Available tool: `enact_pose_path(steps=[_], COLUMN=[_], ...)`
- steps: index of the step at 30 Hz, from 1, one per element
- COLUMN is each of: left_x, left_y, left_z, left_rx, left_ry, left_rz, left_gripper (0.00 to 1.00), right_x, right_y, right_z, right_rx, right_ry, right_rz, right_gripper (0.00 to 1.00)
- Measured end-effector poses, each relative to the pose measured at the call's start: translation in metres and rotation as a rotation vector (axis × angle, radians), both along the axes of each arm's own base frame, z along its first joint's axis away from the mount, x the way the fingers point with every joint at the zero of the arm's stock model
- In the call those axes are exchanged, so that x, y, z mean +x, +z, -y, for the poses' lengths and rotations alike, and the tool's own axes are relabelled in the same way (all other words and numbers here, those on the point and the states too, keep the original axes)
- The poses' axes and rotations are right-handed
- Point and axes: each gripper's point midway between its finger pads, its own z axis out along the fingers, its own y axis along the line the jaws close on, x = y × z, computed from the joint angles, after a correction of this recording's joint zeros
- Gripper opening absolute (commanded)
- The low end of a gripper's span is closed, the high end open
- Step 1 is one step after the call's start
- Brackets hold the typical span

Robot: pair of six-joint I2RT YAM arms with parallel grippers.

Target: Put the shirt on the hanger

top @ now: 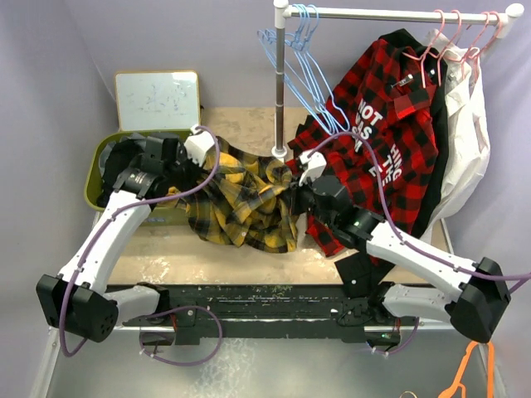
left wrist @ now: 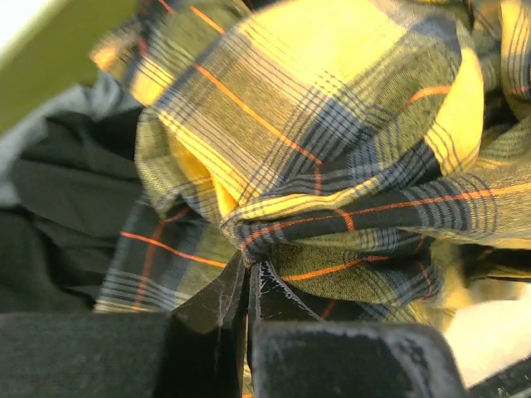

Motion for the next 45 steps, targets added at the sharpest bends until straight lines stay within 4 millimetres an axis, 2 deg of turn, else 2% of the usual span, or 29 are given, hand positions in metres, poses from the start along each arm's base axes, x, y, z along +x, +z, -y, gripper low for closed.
enact_pose_path(steps=[1, 3, 8, 11, 14, 18, 22, 26, 30, 34, 38, 43, 45], left_x=[-0.006, -0.010, 0.010, 0.036, 0.059, 0.079, 0.092, 0.096, 0.099, 0.102, 0.102, 0.108, 0.108], left_y=[-0.011, -0.020, -0.010, -0.001, 0.000, -0.006, -0.015, -0.023, -0.026, -0.027, -0.028, -0.026, -0.025], left_z=[-0.001, 0.001, 0.016, 0.026, 0.032, 0.034, 0.029, 0.022, 0.015, 0.003, -0.008, -0.009, -0.008], left_rx=[-0.009, -0.027, -0.077, -0.099, -0.104, -0.088, -0.058, -0.035, -0.015, 0.014, 0.042, 0.040, 0.038], left_ry=[-0.001, -0.009, -0.031, -0.031, -0.022, -0.001, 0.037, 0.084, 0.126, 0.192, 0.250, 0.282, 0.279], left_rz=[-0.030, -0.057, -0.040, -0.022, -0.015, -0.018, -0.026, -0.040, -0.047, -0.047, -0.054, -0.068, -0.075], left_gripper=[0.00, 0.00, 0.00, 0.00, 0.00, 0.00, 0.00, 0.00, 0.00, 0.00, 0.00, 0.00, 0.00], right_x=[-0.006, -0.012, -0.008, 0.001, 0.013, 0.041, 0.059, 0.061, 0.059, 0.058, 0.054, 0.057, 0.058], right_y=[-0.021, -0.041, -0.035, -0.033, -0.040, -0.054, -0.065, -0.078, -0.099, -0.116, -0.113, -0.097, -0.095], right_z=[0.000, -0.003, -0.026, -0.036, -0.037, -0.024, -0.014, -0.010, -0.004, 0.007, 0.022, 0.031, 0.031], right_rx=[0.002, 0.022, 0.127, 0.157, 0.183, 0.231, 0.278, 0.328, 0.360, 0.346, 0.339, 0.355, 0.357], right_ry=[0.001, 0.000, 0.021, 0.025, 0.015, -0.024, -0.024, 0.008, 0.024, -0.028, -0.105, -0.162, -0.163], right_rz=[-0.061, -0.135, -0.182, -0.192, -0.221, -0.272, -0.321, -0.379, -0.469, -0.528, -0.518, -0.467, -0.458], right_gripper=[0.00, 0.00, 0.00, 0.00, 0.00, 0.00, 0.00, 0.00, 0.00, 0.00, 0.00, 0.00, 0.19])
